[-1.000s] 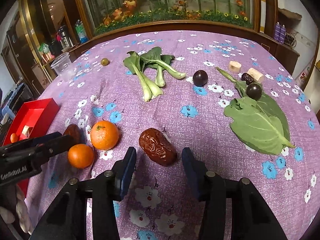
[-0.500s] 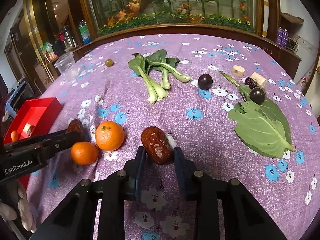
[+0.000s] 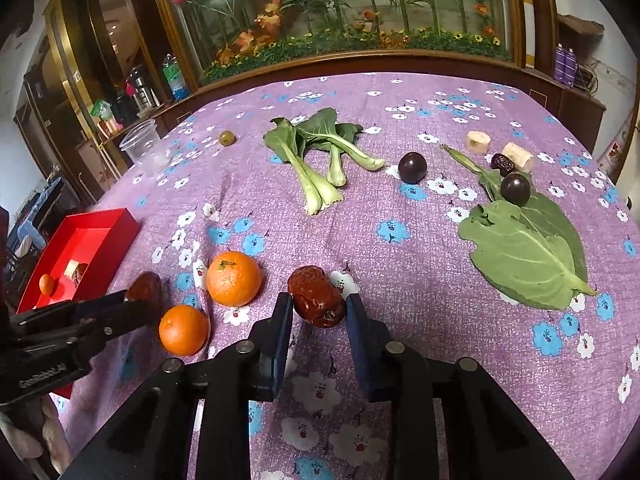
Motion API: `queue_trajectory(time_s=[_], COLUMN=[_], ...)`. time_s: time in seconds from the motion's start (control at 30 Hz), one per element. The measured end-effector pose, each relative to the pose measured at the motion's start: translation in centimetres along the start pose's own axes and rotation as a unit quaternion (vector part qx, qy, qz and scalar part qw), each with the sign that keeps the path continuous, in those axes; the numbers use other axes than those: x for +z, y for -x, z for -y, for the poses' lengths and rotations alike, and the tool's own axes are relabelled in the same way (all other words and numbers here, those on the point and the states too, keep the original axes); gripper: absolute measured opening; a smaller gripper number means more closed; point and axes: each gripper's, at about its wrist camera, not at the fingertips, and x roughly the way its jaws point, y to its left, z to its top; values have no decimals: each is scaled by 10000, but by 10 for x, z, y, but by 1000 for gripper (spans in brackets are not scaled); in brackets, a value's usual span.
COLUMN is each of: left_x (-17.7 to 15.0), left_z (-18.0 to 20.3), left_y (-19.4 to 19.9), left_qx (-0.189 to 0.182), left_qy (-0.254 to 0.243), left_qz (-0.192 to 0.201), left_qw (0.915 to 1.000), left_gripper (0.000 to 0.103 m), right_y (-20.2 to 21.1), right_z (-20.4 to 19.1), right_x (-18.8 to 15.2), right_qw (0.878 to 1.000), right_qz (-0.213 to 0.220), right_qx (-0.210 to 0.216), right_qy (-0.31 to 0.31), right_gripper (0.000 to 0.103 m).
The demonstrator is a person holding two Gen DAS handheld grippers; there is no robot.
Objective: Organize fruits
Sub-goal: 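Grasp a red date with the left tool while the right tool grasps another red date, then carry both dates over the red tray and open both tools to drop them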
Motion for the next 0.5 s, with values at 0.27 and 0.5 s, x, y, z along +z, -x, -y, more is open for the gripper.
queue_trajectory(time_s=[0.27, 0.5], left_x=[-2, -5], left_z=[15, 0], left_y=[-7, 25], left_qx=[222, 157], left_qy=[-331, -87], left_qz=[71, 404], left_qw=[9992, 9990], left_gripper=[32, 31], right_y=[-11, -8], right_z=[-10, -5], right_x=[-1, -3], right_qw=[9997, 9999], right_qz=[-81, -62], right_qx=[24, 67], right_qy=[223, 88], right_gripper=[40, 32])
